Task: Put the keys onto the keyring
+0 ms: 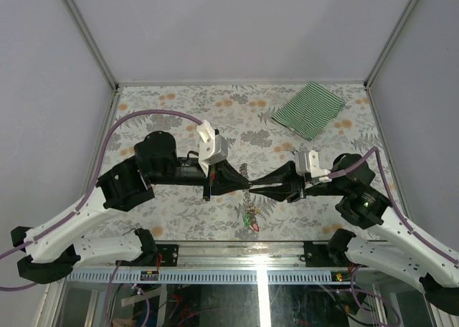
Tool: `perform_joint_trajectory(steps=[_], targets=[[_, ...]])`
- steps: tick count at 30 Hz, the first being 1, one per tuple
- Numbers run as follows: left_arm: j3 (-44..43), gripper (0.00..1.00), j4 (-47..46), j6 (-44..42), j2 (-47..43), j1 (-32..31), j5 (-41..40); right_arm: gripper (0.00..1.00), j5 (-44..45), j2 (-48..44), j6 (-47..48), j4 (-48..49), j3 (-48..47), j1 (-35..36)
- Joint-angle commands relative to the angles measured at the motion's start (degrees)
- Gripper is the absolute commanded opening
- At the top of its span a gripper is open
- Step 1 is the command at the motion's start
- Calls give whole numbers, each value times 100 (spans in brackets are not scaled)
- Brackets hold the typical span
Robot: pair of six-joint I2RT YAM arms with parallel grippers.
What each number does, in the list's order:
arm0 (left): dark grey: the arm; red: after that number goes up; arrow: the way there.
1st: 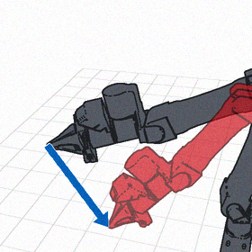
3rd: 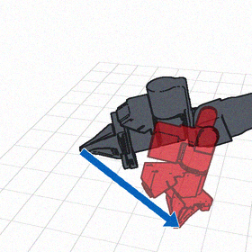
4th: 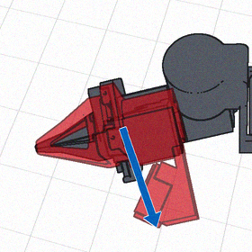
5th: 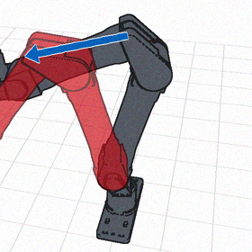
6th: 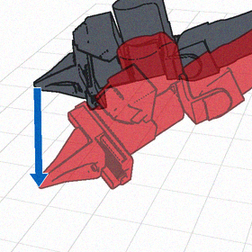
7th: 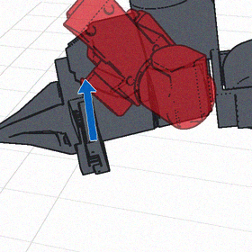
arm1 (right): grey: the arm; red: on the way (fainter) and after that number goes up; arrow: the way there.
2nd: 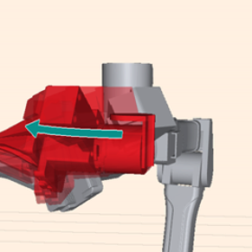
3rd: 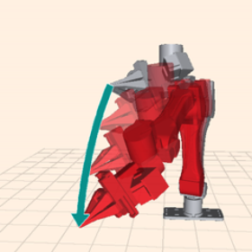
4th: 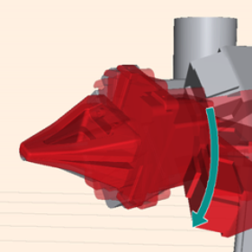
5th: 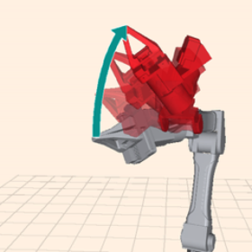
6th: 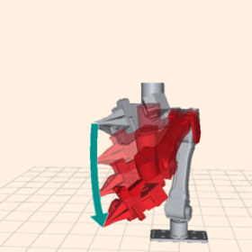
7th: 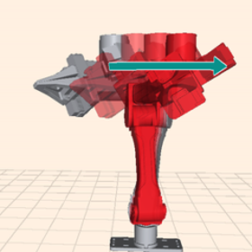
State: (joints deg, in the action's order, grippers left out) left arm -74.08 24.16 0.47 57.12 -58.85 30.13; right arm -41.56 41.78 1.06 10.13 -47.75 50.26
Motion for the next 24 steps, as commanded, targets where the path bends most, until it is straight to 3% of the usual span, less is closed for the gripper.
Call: perform_joint_trajectory(steps=[1,5,13,18,21,24], targets=[[-271,0,-165,-121,-5,-38,151,24,-110,-36,28,191,-275,27],[-297,0,-112,-150,30,-38,169,19,-137,-34,15,189,-270,27],[-379,0,39,-231,105,-37,155,20,-115,-87,20,221,-244,25],[-391,0,87,-252,110,-37,108,2,-181,-56,-48,343,-244,23],[-395,1,89,-275,77,-38,11,0,-127,-99,-85,723,-128,22],[-379,10,14,-261,-3,-43,-152,0,50,-236,-230,1433,245,27]])
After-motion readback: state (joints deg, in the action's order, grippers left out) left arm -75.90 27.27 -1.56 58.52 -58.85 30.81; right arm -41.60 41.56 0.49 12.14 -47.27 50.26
